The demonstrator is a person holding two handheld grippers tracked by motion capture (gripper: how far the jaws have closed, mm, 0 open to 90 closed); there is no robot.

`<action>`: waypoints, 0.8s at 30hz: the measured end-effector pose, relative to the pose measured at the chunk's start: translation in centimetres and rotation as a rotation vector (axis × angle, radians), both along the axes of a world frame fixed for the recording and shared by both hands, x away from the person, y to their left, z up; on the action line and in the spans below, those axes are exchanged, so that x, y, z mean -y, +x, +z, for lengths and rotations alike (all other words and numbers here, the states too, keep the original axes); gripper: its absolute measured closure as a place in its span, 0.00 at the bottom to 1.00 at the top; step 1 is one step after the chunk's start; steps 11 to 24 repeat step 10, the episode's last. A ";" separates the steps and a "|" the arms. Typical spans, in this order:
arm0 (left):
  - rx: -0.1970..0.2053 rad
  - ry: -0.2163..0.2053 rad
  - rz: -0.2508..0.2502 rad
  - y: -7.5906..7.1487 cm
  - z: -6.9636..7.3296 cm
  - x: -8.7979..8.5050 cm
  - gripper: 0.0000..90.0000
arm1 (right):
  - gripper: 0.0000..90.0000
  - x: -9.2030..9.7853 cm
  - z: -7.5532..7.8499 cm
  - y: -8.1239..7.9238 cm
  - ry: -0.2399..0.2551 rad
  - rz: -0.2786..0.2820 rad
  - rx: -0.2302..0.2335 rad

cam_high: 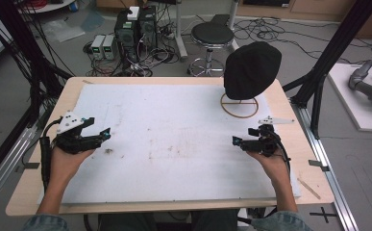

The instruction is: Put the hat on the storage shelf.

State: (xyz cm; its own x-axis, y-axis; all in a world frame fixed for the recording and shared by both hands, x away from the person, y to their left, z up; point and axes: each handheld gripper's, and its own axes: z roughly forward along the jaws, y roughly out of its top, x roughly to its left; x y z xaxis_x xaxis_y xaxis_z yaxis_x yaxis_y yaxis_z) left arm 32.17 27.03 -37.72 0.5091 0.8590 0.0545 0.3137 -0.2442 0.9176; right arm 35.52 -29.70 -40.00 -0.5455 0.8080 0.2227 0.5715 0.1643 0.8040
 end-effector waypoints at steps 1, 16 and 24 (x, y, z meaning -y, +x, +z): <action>-0.002 0.002 0.001 -0.1 -0.1 0.0 0.31 | 0.14 0.0 0.0 0.0 -0.001 0.000 0.001; 0.007 0.005 0.000 -0.4 0.0 -0.3 0.31 | 0.14 0.0 -0.1 0.1 -0.008 0.001 0.002; 0.007 0.005 0.000 -0.4 0.0 -0.3 0.31 | 0.14 0.0 -0.1 0.1 -0.008 0.001 0.002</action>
